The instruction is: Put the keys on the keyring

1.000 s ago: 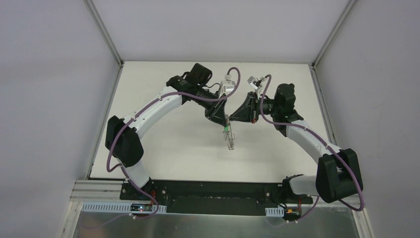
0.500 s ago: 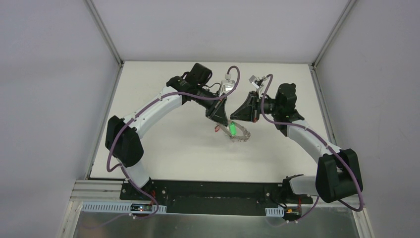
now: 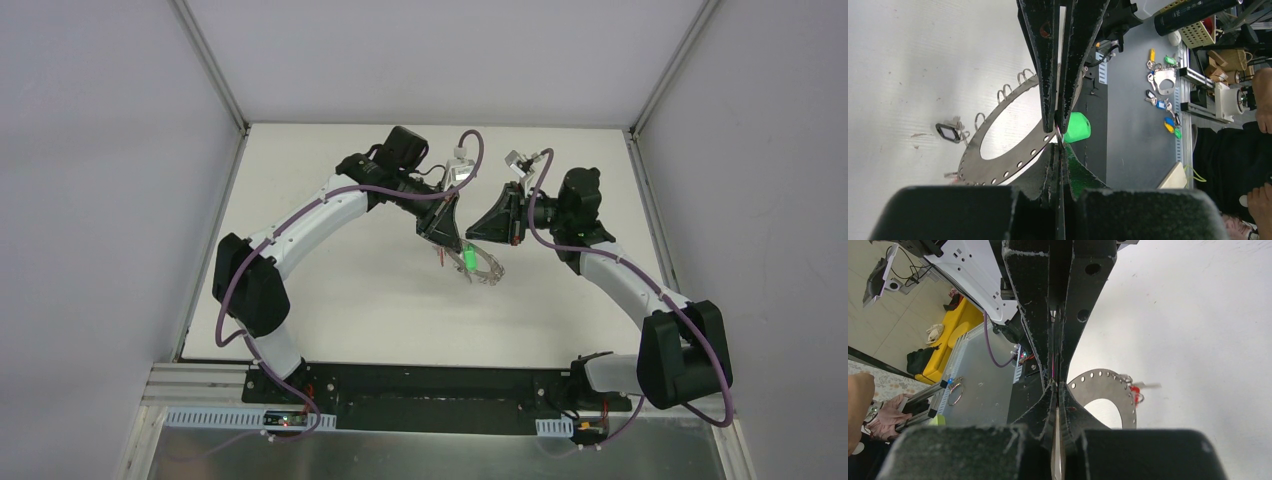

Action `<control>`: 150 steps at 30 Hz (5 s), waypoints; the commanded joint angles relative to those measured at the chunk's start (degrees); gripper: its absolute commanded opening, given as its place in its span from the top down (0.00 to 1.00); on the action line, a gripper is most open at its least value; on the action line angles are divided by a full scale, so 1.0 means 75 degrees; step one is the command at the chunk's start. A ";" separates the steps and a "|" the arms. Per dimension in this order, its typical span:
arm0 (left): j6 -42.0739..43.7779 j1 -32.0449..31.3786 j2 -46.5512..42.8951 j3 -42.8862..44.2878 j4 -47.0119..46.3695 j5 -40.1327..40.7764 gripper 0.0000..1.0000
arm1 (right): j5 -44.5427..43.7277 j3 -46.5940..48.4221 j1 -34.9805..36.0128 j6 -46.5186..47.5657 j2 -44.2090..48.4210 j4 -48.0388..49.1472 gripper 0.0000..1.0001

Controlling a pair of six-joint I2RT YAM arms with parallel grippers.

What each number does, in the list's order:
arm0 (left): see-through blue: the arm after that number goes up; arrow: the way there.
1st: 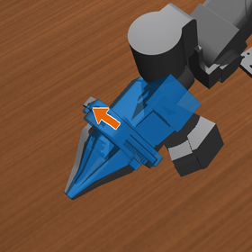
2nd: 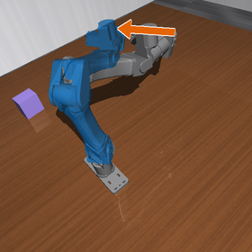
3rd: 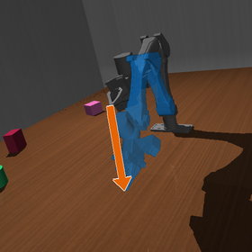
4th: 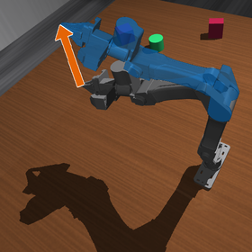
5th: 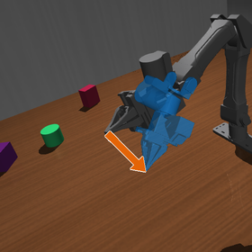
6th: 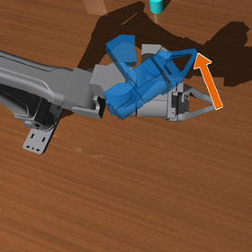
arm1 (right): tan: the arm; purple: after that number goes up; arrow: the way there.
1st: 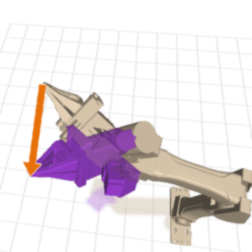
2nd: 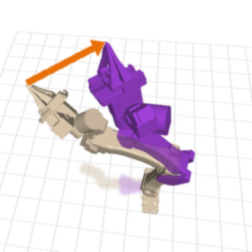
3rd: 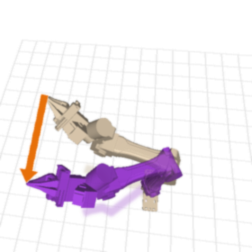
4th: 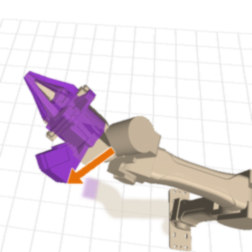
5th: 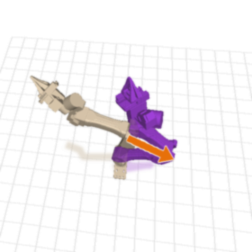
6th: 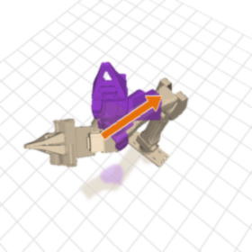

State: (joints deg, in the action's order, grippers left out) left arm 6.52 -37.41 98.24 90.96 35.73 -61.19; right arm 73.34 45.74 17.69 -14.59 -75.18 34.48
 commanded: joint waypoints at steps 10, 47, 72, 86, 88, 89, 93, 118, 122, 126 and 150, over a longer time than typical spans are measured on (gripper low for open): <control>0.0023 -0.0022 0.0038 0.0069 -0.0085 -0.0292 1.00 | -0.0052 0.0181 -0.0006 -0.0050 0.0294 0.0512 1.00; 0.0681 0.0159 -0.0206 0.0919 0.0728 0.0307 0.67 | -0.0040 0.0148 -0.0064 -0.0047 0.0354 0.0512 1.00; -0.0331 0.0066 0.0124 0.0477 -0.0241 -0.0276 0.74 | -0.0111 0.0135 -0.0093 -0.0012 0.0309 0.0512 1.00; -0.0574 0.0066 0.0015 0.0200 -0.0631 -0.0256 0.80 | -0.0134 0.0122 -0.0114 -0.0024 0.0338 0.0512 1.00; -0.0597 0.0066 0.0015 0.0211 -0.0649 -0.0267 0.81 | -0.0134 0.0104 -0.0115 -0.0023 0.0344 0.0512 1.00; -0.0603 0.0066 0.0009 0.0212 -0.0653 -0.0267 0.82 | -0.0125 0.0109 -0.0110 -0.0016 0.0344 0.0512 1.00; -0.0582 0.0077 -0.0007 0.0247 -0.0662 -0.0217 0.83 | -0.0112 0.0103 -0.0115 -0.0018 0.0332 0.0512 1.00; 0.0058 0.0160 -0.0008 0.0673 0.0014 0.0041 1.00 | -0.0076 0.0104 -0.0125 0.0000 0.0297 0.0512 1.00; 0.0661 0.0160 -0.0014 0.0927 0.0702 0.0233 1.00 | -0.0070 0.0095 -0.0176 0.0031 0.0308 0.0506 1.00; 0.1261 0.0160 -0.0008 0.1215 0.1466 0.0428 1.00 | -0.0008 0.0087 -0.0194 0.0080 0.0309 0.0506 1.00; 0.1614 0.0160 -0.0161 0.1338 0.1837 0.0705 1.00 | 0.0169 0.0037 -0.0197 0.0380 0.0297 0.0348 1.00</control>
State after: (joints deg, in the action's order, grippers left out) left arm 17.41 -37.17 99.31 98.65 43.86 -56.29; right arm 72.49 45.74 17.56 -13.26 -74.85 36.62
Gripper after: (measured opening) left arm 0.014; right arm 0.007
